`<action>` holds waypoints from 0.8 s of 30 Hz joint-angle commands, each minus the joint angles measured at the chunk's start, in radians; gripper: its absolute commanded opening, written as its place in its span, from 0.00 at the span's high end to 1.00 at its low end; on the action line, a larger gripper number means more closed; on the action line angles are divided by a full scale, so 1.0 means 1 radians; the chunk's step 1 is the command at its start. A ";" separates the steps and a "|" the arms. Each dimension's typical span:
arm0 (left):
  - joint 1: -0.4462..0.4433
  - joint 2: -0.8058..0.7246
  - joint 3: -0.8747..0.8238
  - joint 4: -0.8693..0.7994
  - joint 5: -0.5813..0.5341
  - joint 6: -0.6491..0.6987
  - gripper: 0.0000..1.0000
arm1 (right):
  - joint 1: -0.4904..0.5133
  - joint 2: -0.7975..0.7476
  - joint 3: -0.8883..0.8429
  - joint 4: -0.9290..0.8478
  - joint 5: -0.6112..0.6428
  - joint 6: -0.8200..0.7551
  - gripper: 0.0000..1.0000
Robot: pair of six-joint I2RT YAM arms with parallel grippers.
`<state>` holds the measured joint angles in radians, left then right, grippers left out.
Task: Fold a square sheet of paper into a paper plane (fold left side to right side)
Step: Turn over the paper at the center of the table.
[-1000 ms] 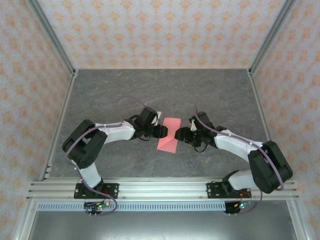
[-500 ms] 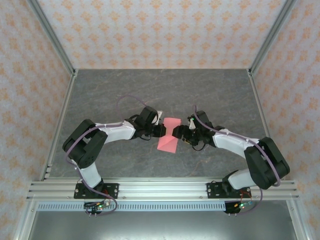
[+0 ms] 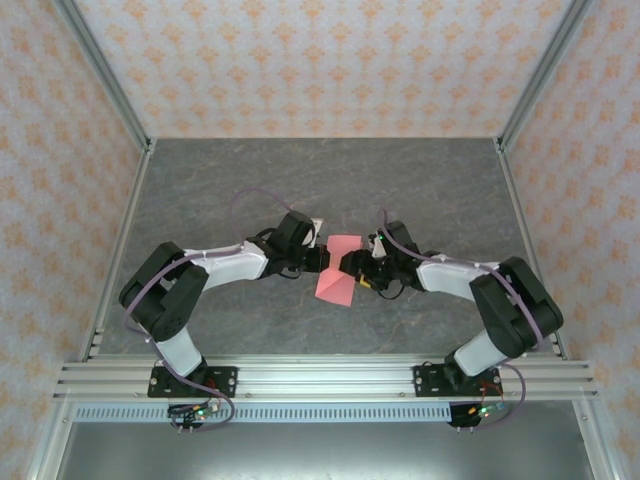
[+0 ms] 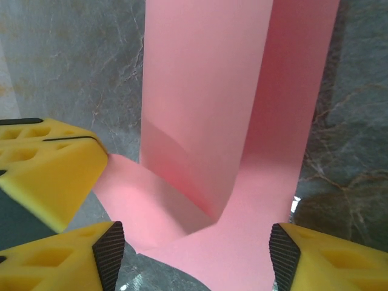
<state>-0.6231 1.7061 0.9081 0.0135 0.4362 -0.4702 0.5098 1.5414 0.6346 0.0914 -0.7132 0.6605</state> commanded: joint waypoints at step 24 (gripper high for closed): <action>0.136 -0.621 -0.210 -0.096 -0.043 -0.101 0.08 | -0.110 -0.249 0.095 0.129 -0.160 -0.055 0.99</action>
<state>-0.5003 1.1858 0.7158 -0.0589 0.3740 -0.5186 0.4278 1.3849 0.6769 0.1978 -0.8165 0.6453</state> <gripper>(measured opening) 0.896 0.049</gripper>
